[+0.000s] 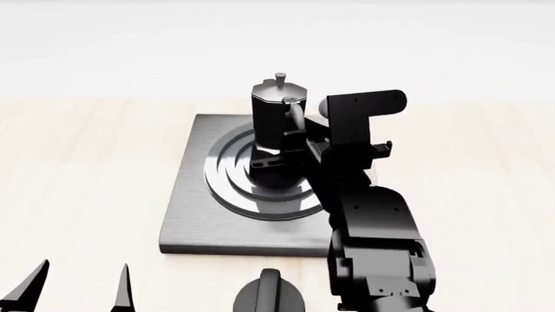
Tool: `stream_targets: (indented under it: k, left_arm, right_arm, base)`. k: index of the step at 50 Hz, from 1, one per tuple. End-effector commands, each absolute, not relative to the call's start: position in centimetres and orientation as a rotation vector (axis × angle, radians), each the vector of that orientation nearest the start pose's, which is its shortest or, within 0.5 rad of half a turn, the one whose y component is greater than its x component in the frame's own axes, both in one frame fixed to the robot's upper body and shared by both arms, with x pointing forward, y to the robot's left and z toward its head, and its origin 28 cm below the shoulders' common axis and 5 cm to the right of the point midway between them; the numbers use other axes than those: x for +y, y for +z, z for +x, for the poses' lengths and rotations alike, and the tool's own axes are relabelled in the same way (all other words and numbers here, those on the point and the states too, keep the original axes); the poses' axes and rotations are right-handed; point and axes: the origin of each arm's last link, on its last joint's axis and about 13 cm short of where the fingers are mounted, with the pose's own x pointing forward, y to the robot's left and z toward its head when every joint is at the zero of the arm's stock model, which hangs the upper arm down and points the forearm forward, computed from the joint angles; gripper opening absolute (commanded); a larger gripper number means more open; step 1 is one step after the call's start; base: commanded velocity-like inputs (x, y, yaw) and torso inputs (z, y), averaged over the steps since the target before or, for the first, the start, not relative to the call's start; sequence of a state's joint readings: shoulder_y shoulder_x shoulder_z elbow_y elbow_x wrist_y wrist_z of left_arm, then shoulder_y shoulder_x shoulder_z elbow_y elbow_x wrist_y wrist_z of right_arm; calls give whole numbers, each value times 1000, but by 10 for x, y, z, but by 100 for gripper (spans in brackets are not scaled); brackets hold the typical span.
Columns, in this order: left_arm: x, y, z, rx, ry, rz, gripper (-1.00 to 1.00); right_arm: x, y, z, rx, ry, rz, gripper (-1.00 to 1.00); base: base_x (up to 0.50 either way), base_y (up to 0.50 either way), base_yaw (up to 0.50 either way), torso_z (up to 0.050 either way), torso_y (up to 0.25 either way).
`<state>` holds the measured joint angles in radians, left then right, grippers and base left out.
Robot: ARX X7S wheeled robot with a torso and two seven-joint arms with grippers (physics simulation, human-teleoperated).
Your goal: Put the moka pot on the stove.
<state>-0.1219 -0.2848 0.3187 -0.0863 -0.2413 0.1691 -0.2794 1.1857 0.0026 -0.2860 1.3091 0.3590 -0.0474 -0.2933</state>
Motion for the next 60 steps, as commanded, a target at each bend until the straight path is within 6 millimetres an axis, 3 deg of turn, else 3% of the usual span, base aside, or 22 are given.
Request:
stream_targets:
  k: [1,37,38,60]
  left_arm:
    - [217,28,227,-141,-15,22,100]
    - [217,28,227,-143,-15,23,100]
    - [217,28,227,-143,-15,22,100]
    - [217,28,226,-144,-16,23,100]
  right_arm:
    - [-84,134,419,60,365,122,-100]
    - [-83,130,417,73,369,127,-100]
    - [-82,114,411,144,389,97,100]
    - [-86,100,404,215,410,77,100]
  base:
    - [0,0,0,0,0]
    - [0,0,0,0,0]
    - [0,0,0,0,10]
    - [0,0,0,0,0]
